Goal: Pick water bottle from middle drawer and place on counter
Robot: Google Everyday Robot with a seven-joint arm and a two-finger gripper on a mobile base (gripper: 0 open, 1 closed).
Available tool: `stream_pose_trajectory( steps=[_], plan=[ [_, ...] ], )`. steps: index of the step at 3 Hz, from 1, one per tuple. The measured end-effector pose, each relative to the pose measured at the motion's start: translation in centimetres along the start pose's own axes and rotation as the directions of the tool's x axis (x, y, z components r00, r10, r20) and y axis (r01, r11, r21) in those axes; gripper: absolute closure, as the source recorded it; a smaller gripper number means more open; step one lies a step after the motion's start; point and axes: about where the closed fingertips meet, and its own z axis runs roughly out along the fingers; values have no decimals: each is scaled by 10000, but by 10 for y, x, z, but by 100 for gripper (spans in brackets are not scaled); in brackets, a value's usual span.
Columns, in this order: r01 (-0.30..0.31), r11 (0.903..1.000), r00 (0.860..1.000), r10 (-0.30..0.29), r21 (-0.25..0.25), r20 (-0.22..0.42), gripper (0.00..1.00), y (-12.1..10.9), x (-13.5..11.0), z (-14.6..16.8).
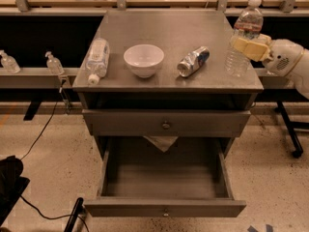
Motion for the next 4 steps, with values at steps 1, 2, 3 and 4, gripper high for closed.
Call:
stream_pose_trajectory(
  steps=[1, 2, 3, 4],
  plan=[
    [253, 9992, 9993, -261, 296, 249, 100, 2, 10, -9],
    [1126, 9931, 9908, -1147, 337, 717, 100, 2, 17, -11],
    [1709, 9851, 9813, -1719, 186, 865, 98, 2, 23, -10],
    [1813, 9834, 9799, -1815, 104, 829, 75, 3, 28, -10]
  ],
)
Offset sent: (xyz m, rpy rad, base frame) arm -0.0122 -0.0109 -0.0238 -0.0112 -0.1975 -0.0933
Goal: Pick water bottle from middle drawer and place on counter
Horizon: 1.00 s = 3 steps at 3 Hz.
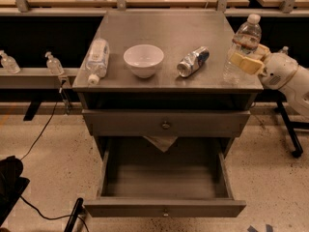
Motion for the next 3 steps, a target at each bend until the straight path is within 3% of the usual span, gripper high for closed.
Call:
stream_pose_trajectory(
  steps=[3],
  plan=[
    [-19, 9999, 10000, 20, -144, 36, 4, 5, -1, 10]
  ],
)
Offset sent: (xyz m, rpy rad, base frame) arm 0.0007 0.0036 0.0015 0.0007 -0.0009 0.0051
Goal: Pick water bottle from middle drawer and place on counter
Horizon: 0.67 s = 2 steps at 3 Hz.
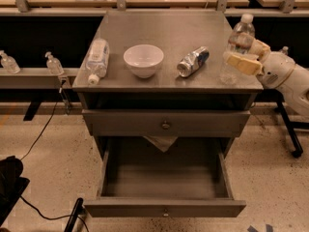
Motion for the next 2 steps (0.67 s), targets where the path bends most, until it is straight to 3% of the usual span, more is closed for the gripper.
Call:
stream_pose_trajectory(
  steps=[2],
  plan=[
    [-3, 10000, 10000, 3, -29, 6, 0, 1, 0, 2]
  ],
)
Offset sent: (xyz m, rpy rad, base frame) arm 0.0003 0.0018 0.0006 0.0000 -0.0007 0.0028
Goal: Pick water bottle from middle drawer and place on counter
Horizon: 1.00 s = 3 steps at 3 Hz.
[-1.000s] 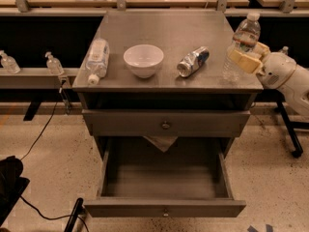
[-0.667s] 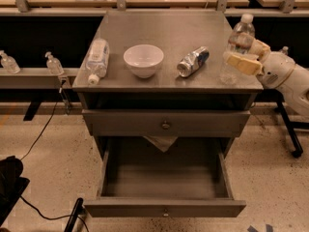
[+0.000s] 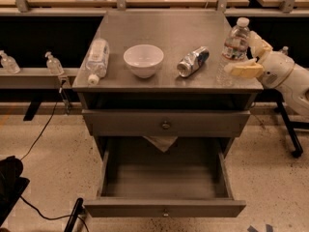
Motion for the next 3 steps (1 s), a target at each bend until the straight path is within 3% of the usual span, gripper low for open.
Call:
stream_pose_trajectory(
  steps=[1, 2, 3],
  plan=[
    [300, 9993, 9995, -298, 225, -119, 0, -8, -13, -7],
    [926, 9931, 9957, -924, 724, -62, 0, -23, -41, -26],
    [1276, 9810, 9907, -1331, 1459, 286, 0, -41, -69, -51]
  ],
)
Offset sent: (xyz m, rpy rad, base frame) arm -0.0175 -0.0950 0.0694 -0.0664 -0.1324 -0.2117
